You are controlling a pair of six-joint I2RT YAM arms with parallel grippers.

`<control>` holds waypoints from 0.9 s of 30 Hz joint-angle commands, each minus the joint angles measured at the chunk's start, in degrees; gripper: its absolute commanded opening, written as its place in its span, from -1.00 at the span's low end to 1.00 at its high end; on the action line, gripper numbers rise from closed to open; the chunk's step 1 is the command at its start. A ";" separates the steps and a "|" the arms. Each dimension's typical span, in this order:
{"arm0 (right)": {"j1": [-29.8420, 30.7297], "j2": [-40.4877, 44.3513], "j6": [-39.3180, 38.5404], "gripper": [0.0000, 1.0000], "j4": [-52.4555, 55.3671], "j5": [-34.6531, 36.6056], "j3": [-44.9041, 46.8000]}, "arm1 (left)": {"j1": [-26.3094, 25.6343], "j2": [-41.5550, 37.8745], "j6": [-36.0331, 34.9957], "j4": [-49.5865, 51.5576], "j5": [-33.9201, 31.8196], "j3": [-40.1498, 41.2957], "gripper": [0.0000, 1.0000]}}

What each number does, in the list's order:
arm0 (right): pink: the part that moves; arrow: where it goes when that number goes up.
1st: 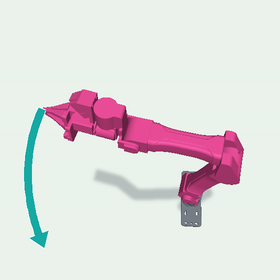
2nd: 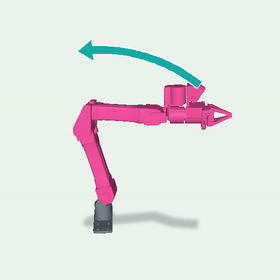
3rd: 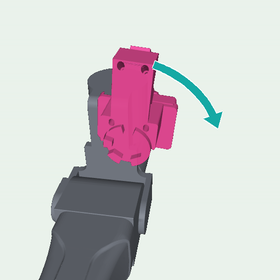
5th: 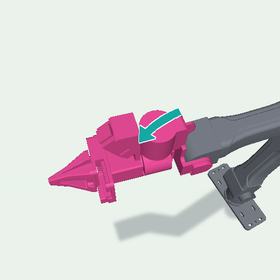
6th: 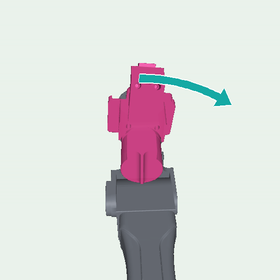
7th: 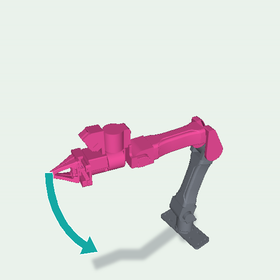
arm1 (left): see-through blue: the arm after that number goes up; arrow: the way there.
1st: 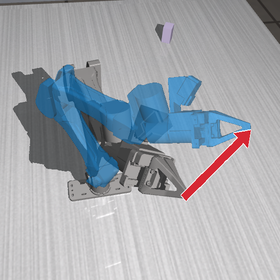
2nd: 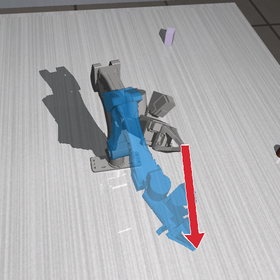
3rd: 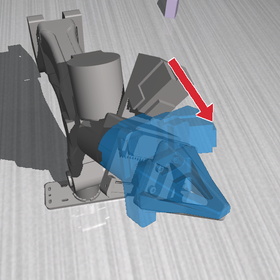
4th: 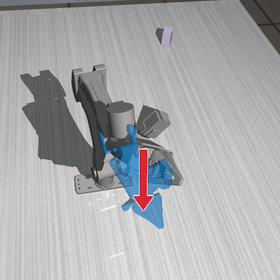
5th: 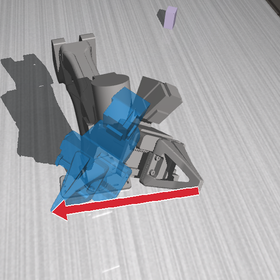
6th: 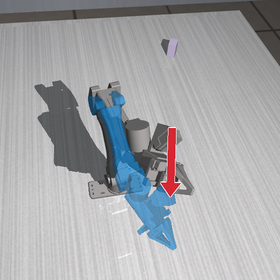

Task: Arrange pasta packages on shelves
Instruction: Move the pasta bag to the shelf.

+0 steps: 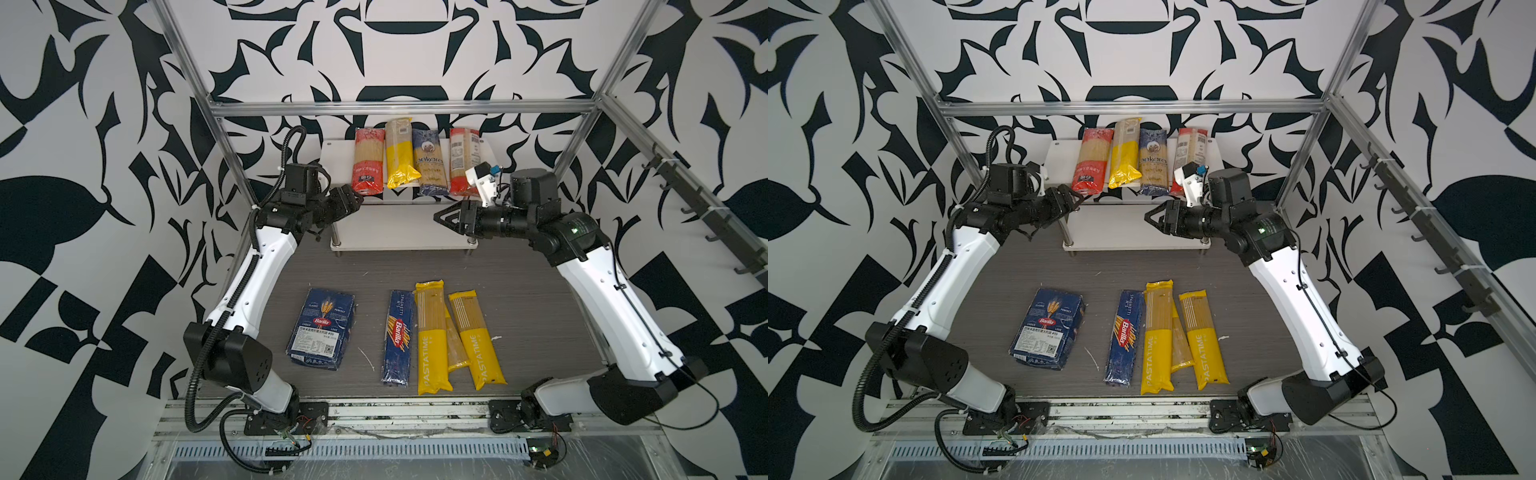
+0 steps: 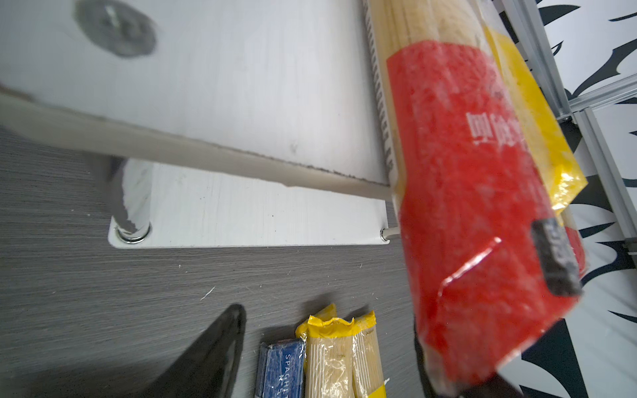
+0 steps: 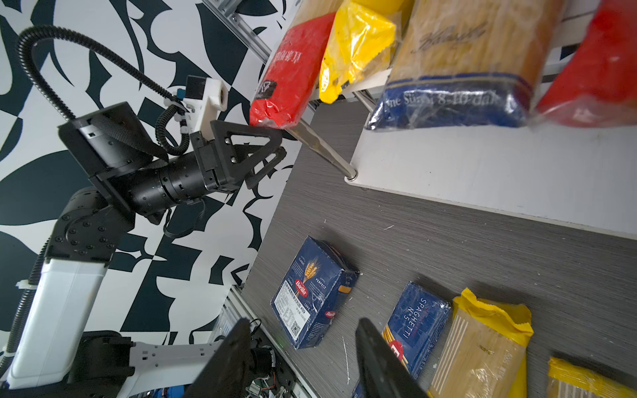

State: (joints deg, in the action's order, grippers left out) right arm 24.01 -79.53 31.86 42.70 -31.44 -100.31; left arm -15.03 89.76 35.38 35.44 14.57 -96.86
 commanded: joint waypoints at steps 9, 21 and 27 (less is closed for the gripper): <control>-0.28 1.55 -2.54 0.36 2.61 1.36 -0.33 | 0.06 -5.68 -1.27 0.21 -1.92 3.04 0.96; -0.28 5.34 -3.47 0.49 9.61 7.83 4.12 | 0.08 -25.58 1.44 1.04 -4.25 23.49 0.99; 0.50 5.81 -3.29 0.68 14.86 14.24 6.28 | -3.02 -32.10 7.52 -0.90 -4.01 34.15 0.99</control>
State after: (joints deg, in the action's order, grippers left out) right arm 24.12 -74.67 29.23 54.52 -21.69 -94.65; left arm -16.14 59.20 39.29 35.79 10.61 -65.36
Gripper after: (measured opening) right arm 0.839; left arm 0.992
